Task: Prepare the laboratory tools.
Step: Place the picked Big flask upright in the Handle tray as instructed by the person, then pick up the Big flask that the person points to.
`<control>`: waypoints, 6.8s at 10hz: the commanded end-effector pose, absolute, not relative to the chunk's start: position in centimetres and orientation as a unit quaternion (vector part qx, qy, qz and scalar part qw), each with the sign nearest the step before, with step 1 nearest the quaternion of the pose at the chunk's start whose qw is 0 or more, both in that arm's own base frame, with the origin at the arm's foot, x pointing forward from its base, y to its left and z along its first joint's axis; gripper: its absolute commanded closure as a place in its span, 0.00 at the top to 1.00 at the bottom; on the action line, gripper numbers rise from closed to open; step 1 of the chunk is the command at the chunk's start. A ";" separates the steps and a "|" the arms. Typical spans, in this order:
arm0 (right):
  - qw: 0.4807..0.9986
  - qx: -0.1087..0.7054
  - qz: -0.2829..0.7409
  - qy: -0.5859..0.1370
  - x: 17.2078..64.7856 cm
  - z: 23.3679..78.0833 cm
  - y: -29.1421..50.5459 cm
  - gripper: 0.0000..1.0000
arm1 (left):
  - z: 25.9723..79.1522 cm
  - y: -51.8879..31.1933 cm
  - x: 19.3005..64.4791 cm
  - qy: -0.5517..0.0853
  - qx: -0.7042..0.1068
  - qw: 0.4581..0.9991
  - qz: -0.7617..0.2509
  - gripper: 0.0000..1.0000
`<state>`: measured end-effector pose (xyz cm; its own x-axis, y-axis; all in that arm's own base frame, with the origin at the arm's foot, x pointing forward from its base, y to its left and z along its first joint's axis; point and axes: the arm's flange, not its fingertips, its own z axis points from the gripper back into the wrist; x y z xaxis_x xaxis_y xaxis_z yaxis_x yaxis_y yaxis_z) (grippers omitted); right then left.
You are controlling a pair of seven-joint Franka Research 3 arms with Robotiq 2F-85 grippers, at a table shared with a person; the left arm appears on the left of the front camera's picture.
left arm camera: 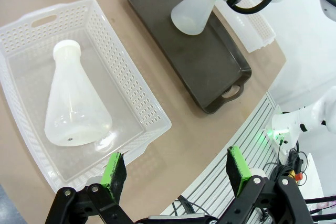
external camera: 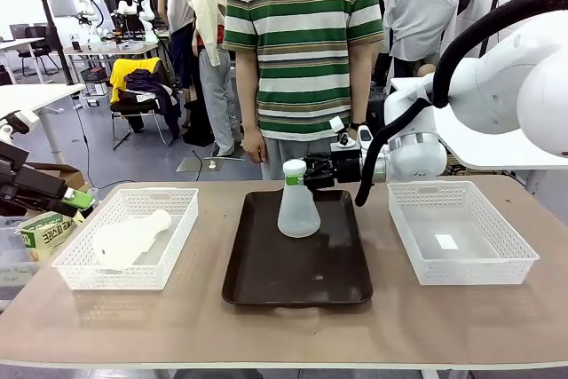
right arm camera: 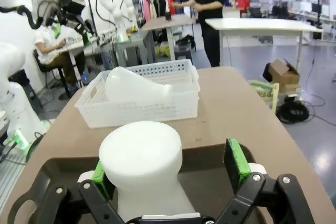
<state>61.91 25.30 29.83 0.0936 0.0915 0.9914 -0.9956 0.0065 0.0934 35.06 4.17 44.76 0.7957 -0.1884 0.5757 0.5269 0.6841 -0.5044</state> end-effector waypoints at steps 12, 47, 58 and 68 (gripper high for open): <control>0.600 0.479 0.543 -0.341 62.0 30.9 25.3 1.00 | 44.6 4.3 35.2 -0.254 -0.349 0.878 -0.207 1.00; 0.667 0.368 0.431 -0.484 50.6 42.8 0.1 1.00 | 44.6 4.3 35.2 -0.254 -0.349 0.878 -0.207 1.00; 0.667 0.368 0.431 -0.484 50.6 42.8 0.1 1.00 | 44.6 4.3 35.2 -0.254 -0.349 0.878 -0.207 1.00; 0.667 0.368 0.431 -0.484 50.6 42.8 0.1 1.00 | 44.8 4.2 35.1 -0.247 -0.342 0.884 -0.202 1.00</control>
<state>50.54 -0.03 42.63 0.1431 0.2056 0.9681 -0.9342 0.3511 0.0635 35.08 4.16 44.76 0.7960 -0.1891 0.5749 0.5264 0.6851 -0.5035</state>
